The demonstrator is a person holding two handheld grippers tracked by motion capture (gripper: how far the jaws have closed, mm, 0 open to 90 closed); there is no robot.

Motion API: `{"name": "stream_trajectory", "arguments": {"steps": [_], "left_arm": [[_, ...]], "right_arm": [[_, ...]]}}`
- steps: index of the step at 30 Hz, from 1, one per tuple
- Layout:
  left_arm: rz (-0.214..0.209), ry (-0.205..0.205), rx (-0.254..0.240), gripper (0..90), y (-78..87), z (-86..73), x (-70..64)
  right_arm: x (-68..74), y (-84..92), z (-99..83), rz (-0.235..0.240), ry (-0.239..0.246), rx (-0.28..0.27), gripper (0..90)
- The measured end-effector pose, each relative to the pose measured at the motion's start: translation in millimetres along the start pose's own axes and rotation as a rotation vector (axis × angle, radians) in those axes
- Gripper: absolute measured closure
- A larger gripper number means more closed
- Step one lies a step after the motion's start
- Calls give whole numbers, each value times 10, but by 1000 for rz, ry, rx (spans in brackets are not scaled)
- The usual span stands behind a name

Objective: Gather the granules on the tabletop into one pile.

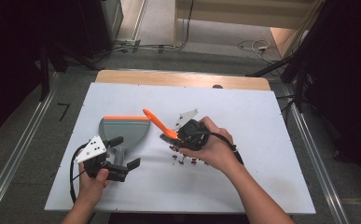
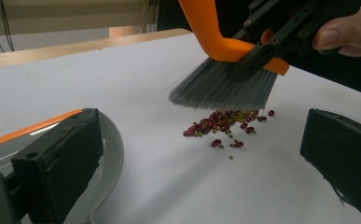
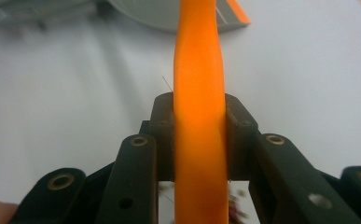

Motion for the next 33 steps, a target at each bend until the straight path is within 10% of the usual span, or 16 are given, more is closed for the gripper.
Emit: {"name": "stream_trajectory", "arguments": {"steps": [16, 33], "left_arm": [[9, -5, -3, 0, 18, 2, 7], [7, -4, 1, 0, 11, -9, 6]], "right_arm": [[-24, -480, -79, 263, -435, -15, 689], [-288, -539, -458, 168, -578, 22, 680]]}}
Point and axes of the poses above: each handheld gripper's, and its own axes: y roughly backward along the jaws, z roughly out of its top, x roughly to its left, the point moved 1 cm from there along -y, roughly forward along the jaws, and after that the axes turned 11 degrees about y, right-handed, at the moved point
